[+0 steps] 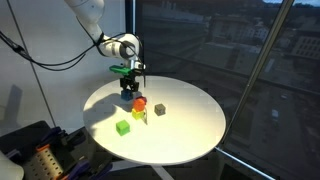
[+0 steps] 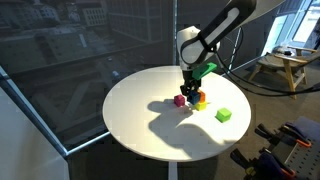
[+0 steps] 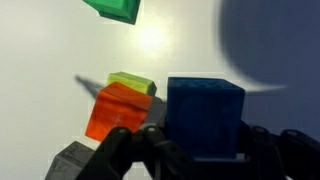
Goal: Place the blue block on the table
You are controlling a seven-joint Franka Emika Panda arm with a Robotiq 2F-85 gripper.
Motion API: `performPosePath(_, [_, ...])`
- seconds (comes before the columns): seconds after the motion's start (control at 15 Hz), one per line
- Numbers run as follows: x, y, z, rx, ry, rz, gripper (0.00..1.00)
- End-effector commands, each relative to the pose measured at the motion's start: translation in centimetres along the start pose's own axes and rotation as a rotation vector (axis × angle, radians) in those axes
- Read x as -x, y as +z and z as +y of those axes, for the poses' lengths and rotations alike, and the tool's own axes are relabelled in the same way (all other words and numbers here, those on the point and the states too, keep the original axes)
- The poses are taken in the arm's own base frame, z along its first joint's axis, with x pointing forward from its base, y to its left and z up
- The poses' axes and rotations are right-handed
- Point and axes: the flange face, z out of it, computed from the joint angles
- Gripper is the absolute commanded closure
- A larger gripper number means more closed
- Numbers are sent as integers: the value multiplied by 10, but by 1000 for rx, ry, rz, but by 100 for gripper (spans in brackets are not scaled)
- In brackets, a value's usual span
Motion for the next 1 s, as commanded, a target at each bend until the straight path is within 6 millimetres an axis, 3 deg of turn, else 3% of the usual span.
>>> performPosePath(0.0, [0, 0, 0, 0, 0, 0, 48])
performPosePath(0.53, [-1, 1, 0, 0, 0, 0, 48])
performPosePath(0.6, [-1, 1, 0, 0, 0, 0, 73])
performPosePath(0.93, [4, -3, -12, 19, -14, 19, 73])
